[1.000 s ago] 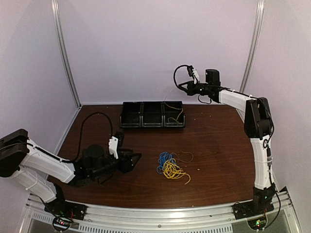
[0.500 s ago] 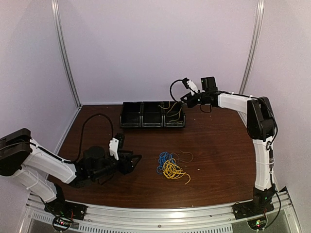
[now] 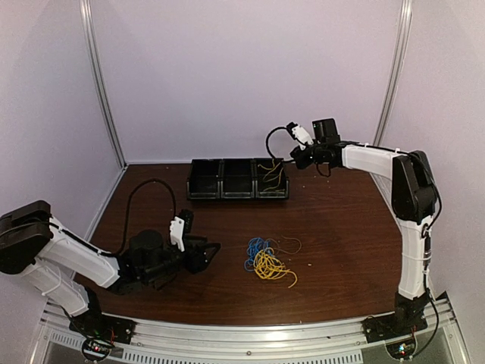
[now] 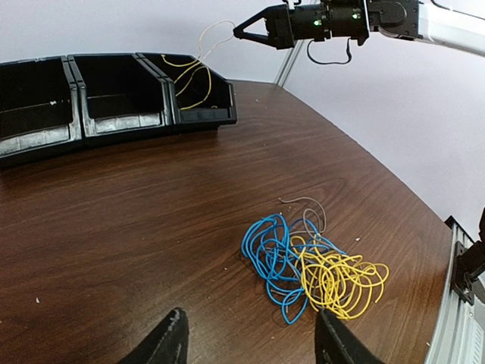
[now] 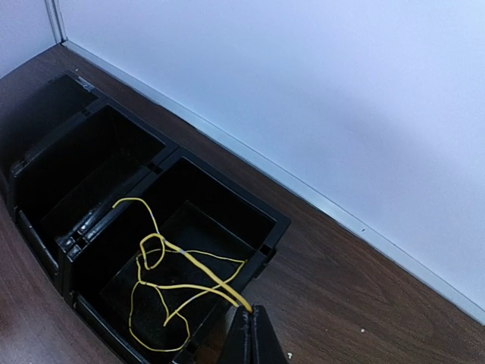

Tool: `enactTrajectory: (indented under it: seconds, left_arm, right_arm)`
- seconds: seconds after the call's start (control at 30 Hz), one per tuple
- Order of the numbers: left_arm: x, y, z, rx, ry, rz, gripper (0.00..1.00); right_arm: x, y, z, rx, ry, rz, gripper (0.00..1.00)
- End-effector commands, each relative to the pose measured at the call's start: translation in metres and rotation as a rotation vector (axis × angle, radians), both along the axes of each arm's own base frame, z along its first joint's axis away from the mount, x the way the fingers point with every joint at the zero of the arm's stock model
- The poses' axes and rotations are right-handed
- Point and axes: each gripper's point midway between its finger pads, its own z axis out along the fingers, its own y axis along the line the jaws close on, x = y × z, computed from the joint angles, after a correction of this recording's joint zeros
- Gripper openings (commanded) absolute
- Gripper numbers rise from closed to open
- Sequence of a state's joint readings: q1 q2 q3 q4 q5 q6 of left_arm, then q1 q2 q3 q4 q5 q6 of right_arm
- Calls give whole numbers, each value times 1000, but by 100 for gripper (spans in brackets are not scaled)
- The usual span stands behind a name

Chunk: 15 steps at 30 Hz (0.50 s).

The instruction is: Untangle the cables

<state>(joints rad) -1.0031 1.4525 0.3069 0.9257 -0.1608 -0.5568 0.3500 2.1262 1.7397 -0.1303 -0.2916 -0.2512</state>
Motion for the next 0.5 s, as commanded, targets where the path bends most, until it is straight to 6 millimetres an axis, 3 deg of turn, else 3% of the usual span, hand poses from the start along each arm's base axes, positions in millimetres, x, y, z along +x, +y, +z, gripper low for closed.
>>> enactTrajectory:
  seconds: [0.0, 0.17, 0.47]
  left_arm:
    - [1, -1, 7, -37, -16, -4, 58]
    - [1, -3, 5, -30, -12, -10, 58]
    - [1, -6, 6, -37, -6, -18, 58]
  right_arm:
    - [5, -21, 13, -30, -32, -93, 0]
    - [1, -9, 1, -120, -20, -52, 0]
    - [2, 36, -29, -301, -7, 20, 0]
